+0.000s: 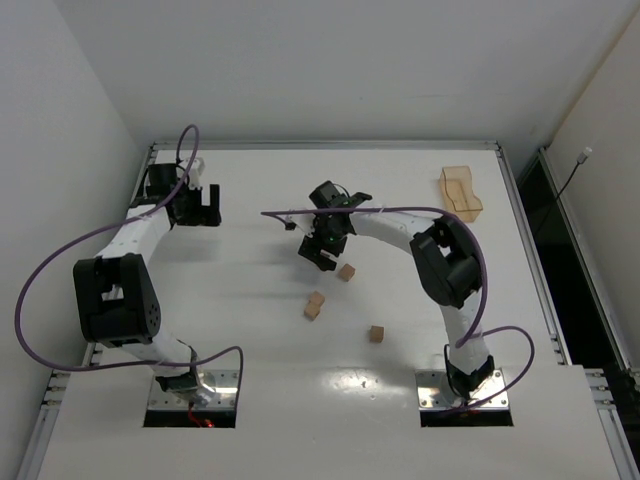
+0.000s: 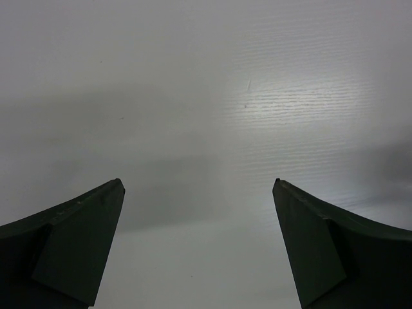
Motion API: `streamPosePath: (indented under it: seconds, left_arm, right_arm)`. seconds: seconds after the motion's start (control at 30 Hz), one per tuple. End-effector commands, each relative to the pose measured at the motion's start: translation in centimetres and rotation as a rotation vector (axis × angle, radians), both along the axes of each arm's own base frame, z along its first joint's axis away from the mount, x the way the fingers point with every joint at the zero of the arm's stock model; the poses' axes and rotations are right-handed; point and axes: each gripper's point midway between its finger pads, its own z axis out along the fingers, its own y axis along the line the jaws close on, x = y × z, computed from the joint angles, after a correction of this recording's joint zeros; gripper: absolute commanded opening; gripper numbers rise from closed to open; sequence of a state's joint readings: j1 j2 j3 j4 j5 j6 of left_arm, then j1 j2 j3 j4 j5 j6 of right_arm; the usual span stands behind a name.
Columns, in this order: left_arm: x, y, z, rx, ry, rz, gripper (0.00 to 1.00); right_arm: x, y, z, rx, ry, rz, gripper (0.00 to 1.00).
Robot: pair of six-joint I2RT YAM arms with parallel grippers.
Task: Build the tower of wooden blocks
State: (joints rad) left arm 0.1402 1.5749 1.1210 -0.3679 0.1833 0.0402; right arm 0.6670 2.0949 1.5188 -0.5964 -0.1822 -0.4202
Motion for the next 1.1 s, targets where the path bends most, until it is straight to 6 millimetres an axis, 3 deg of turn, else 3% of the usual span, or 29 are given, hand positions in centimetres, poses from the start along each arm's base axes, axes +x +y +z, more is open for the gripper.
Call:
streamPosePath:
  seconds: [0.0, 0.33, 0.67, 1.07]
  left_arm:
    - [1.2, 0.7, 1.5, 0.0, -0.054, 0.012, 1.0]
    - [0.9, 0.7, 0.9, -0.002, -0.045, 0.012, 1.0]
    - [0.9, 1.0, 0.5, -0.01, -0.035, 0.028, 1.0]
    - [0.9, 0.9, 0.2, -0.018, -0.027, 0.022, 1.0]
  right_arm:
    - [1.2, 0.8, 0.1, 0.024, -0.038, 0.013, 0.76]
    - [1.3, 0.8, -0.7, 0.011, -0.045, 0.048, 0.6]
    - [0.0, 0.7, -0.8, 0.0, 0.003, 0.161, 0.2]
    - [-1.6, -1.7, -1.7, -0.095, 0.062, 0.311, 0.15]
